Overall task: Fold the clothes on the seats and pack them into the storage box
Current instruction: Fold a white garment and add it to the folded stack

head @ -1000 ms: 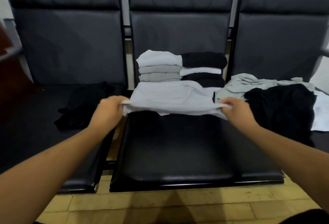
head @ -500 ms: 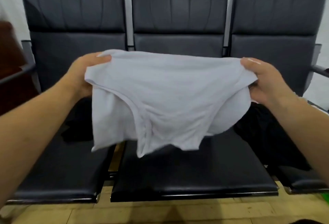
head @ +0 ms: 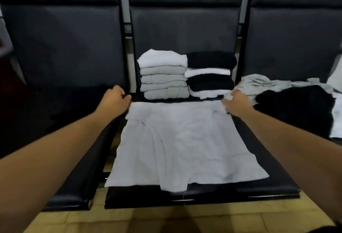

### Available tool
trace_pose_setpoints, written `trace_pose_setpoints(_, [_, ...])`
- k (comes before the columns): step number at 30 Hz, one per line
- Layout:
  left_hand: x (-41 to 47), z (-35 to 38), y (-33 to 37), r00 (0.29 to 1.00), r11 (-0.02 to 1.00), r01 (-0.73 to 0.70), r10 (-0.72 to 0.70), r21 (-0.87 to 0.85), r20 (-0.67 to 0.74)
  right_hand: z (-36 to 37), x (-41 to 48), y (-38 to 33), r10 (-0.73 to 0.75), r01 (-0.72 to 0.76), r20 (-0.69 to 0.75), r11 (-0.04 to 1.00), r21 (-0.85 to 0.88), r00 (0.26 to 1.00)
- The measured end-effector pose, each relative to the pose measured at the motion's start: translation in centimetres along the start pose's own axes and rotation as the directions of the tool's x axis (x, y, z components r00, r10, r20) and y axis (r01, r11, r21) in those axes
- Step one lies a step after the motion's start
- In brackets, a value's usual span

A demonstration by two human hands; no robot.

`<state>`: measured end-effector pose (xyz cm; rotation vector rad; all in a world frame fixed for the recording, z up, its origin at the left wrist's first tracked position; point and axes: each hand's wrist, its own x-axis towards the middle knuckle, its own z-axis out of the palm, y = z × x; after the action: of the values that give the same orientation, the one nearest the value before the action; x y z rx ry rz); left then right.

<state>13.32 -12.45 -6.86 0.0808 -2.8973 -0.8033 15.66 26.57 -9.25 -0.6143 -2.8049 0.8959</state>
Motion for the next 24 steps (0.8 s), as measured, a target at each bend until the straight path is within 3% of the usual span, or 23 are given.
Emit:
trace_pose_setpoints(2, [-2.4,1.8,-0.6,0.975,0.978,-0.201,0.194,0.056,0.110,1.7,-1.6,1.1,-0.078,0.084,0.036,0.978,-0.192,0.996])
trace_pose_setpoints(5, [-7.3,2.2,-0.9,0.816,0.860,-0.507,0.457,0.057,0.353,2.4,-5.5,1.6,-0.327,0.336,0.084,0.893,-0.298,0.941])
trace_pose_setpoints(8, [-11.5,1.7,-0.1,0.658,0.792,-0.611,0.512,-0.007,0.552,1.4,-10.3,1.2,-0.489,0.552,0.286,0.808,-0.206,0.824])
trace_pose_setpoints(10, [-13.1,1.9,-0.1,0.594,0.747,-0.663,0.483,0.052,0.644,0.6,-13.1,0.6,-0.517,0.672,0.511,0.719,-0.175,0.686])
trace_pose_setpoints(12, [-14.5,2.3,-0.2,0.573,0.671,-0.732,0.514,0.116,0.638,0.4,-15.4,0.7,-0.509,0.748,0.633,0.641,-0.175,0.584])
trace_pose_setpoints(14, [-15.9,3.0,-0.1,0.557,0.635,-0.765,0.568,0.107,0.606,0.6,-16.7,1.4,-0.481,0.783,0.688,0.587,-0.208,0.543])
trace_pose_setpoints(18, [-17.3,4.4,0.5,0.530,0.608,-0.790,0.617,0.075,0.581,0.6,-17.4,2.7,-0.488,0.765,0.672,0.616,-0.187,0.557])
trace_pose_setpoints(24, [-16.9,3.1,0.3,0.557,0.589,-0.806,0.724,0.056,0.406,-0.4,-17.4,3.6,-0.482,0.755,0.667,0.628,-0.190,0.568])
